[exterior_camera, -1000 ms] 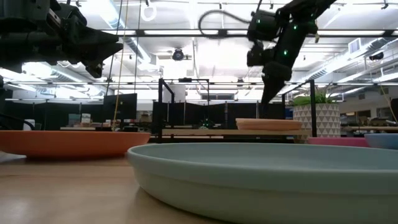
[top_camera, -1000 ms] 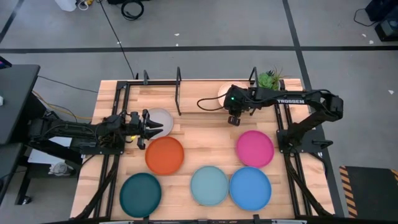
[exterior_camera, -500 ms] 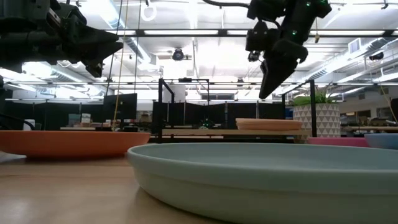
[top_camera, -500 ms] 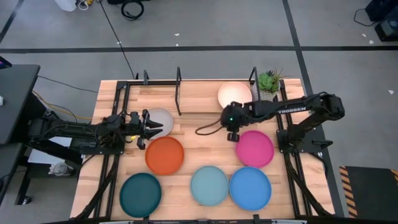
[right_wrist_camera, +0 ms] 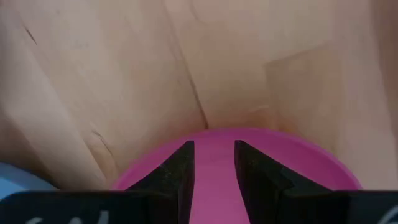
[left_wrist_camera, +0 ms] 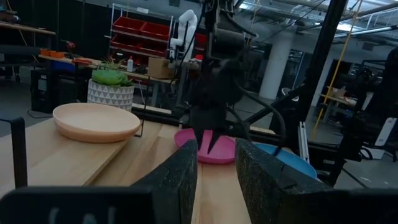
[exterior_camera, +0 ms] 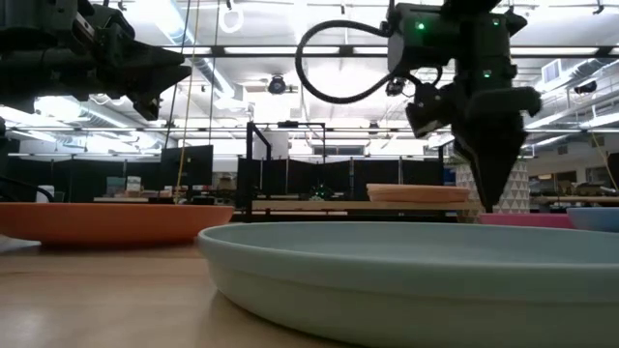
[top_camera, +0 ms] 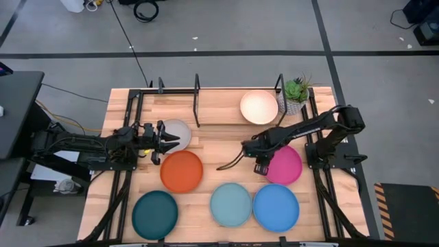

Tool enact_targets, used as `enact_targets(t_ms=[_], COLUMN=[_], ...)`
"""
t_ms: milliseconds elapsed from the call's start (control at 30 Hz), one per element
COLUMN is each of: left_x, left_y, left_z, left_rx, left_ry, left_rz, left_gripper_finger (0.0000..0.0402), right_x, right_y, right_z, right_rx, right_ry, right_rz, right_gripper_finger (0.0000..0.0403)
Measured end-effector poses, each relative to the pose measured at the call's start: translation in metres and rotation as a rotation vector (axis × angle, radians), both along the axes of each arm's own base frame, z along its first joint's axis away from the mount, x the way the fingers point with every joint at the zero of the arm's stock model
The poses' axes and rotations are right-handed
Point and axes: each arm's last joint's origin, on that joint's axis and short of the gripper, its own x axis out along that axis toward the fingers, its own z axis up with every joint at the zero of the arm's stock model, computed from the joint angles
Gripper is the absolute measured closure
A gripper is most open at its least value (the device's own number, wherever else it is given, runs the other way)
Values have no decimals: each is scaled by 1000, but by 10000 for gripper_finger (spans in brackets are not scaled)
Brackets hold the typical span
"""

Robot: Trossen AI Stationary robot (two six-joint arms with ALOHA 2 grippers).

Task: Place and stack plates onto a shelf
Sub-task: Put the light blue plate on the shelf

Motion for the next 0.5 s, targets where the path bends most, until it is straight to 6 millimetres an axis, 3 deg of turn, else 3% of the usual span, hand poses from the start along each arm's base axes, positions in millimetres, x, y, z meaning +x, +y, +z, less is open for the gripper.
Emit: enact_targets(t_ms=[233, 500], left_x=[0, 0], left_y=[0, 1], left_z=[1, 1], left_rx=[2, 1], left_ry=[-7, -9], left_rz=[14, 23], left_gripper_finger=[287, 287], right_x=[10, 33], right_y=[5, 7], right_z=[3, 30], right_rx=[-55, -182], right_ry=[-104, -260], right_rz=[91, 258], right_gripper_finger=[284, 284])
